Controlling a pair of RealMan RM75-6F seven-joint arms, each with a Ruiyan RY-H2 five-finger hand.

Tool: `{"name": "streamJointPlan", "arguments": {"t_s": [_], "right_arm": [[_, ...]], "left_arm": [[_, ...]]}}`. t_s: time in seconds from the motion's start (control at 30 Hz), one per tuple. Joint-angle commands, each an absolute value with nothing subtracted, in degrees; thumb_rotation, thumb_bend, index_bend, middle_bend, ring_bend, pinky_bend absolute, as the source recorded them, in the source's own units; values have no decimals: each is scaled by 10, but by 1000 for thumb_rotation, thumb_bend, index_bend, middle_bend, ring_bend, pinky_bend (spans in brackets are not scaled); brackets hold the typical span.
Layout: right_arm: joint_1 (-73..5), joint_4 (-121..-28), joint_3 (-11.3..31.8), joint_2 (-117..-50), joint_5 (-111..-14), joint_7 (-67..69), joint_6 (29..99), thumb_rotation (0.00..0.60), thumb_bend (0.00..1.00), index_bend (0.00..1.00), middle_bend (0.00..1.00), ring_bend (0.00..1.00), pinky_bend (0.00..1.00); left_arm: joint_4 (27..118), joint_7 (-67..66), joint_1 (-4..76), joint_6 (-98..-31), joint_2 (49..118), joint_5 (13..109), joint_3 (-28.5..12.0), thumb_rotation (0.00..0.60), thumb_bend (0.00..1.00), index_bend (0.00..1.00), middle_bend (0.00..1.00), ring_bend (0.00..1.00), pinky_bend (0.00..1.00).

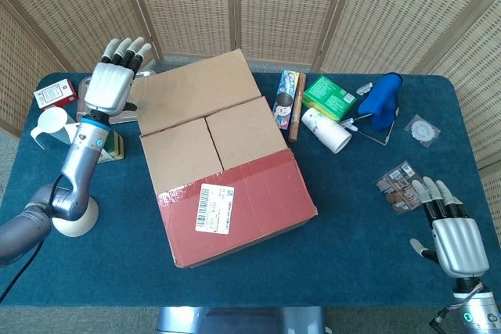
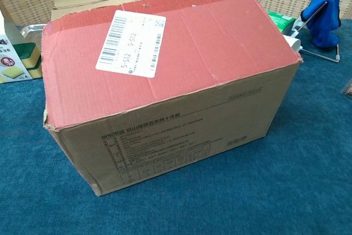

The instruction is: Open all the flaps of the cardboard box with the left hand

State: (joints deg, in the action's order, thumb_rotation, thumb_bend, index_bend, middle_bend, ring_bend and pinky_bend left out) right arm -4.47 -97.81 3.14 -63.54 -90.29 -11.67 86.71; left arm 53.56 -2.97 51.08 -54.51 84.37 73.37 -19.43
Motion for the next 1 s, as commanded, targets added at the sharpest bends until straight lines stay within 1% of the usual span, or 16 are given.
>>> {"name": "streamJointPlan", "arguments": {"t_s": [0.03, 0.13, 0.2, 0.23, 0.3, 0.37, 0.43, 0.47, 0.5, 0.53, 0.57, 0.63, 0.67, 0.87, 1.0], "right_arm": [[-45, -979, 31, -635, -905, -114, 867, 600, 0, 0, 0, 0, 228], [-45, -981, 30, -634, -907, -113, 867, 600, 0, 0, 0, 0, 228], [-45, -982, 29, -634, -908, -112, 867, 600, 0, 0, 0, 0, 228], [-45, -982, 29, -633, -909, -111, 867, 600, 0, 0, 0, 0, 228], [-46, -983, 28, -633, -910, -109, 867, 600, 0, 0, 0, 0, 228], [-46, -984, 28, -632, -912, -108, 867, 600, 0, 0, 0, 0, 228], [-46, -984, 27, -631, -913, -106, 867, 600, 0, 0, 0, 0, 228], [-46, -985, 27, -631, -913, -105, 867, 600, 0, 0, 0, 0, 228], [-46, -985, 27, -630, -914, -103, 868, 600, 0, 0, 0, 0, 228], [-46, -986, 27, -630, -914, -102, 868, 600, 0, 0, 0, 0, 228], [-47, -986, 28, -629, -914, -100, 868, 600, 0, 0, 0, 0, 228], [-47, -987, 28, -628, -914, -96, 868, 600, 0, 0, 0, 0, 228], [-47, -987, 29, -627, -914, -95, 869, 600, 0, 0, 0, 0, 229], [-47, -988, 28, -626, -914, -92, 868, 600, 0, 0, 0, 0, 228], [-47, -988, 29, -625, -914, -90, 869, 600, 0, 0, 0, 0, 228]], "left_arm": [[641, 15, 496, -521, 770, 741, -186, 600, 477, 0, 0, 0, 14], [718, 28, 487, -502, 711, 743, -183, 600, 477, 0, 0, 0, 83], [760, 26, 483, -492, 674, 747, -179, 600, 478, 2, 0, 0, 159], [780, 20, 481, -490, 656, 751, -176, 600, 478, 6, 0, 0, 178], [816, 17, 475, -482, 627, 752, -170, 600, 477, 57, 0, 8, 224], [855, 35, 470, -465, 601, 743, -168, 600, 477, 108, 19, 51, 274], [896, 68, 466, -436, 571, 730, -166, 600, 477, 138, 73, 89, 308], [910, 85, 466, -423, 561, 726, -165, 600, 476, 151, 105, 93, 308], [928, 112, 465, -405, 549, 722, -165, 600, 476, 159, 121, 95, 286], [938, 130, 465, -394, 542, 721, -165, 600, 476, 165, 128, 101, 290], [951, 156, 465, -377, 532, 722, -164, 600, 476, 169, 129, 111, 315], [963, 187, 466, -357, 521, 732, -162, 600, 477, 173, 126, 138, 400], [969, 203, 467, -347, 518, 736, -161, 600, 477, 173, 124, 151, 420], [988, 321, 475, -294, 523, 753, -165, 600, 476, 175, 146, 213, 462], [994, 396, 484, -267, 531, 762, -173, 600, 477, 172, 155, 230, 493]]}}
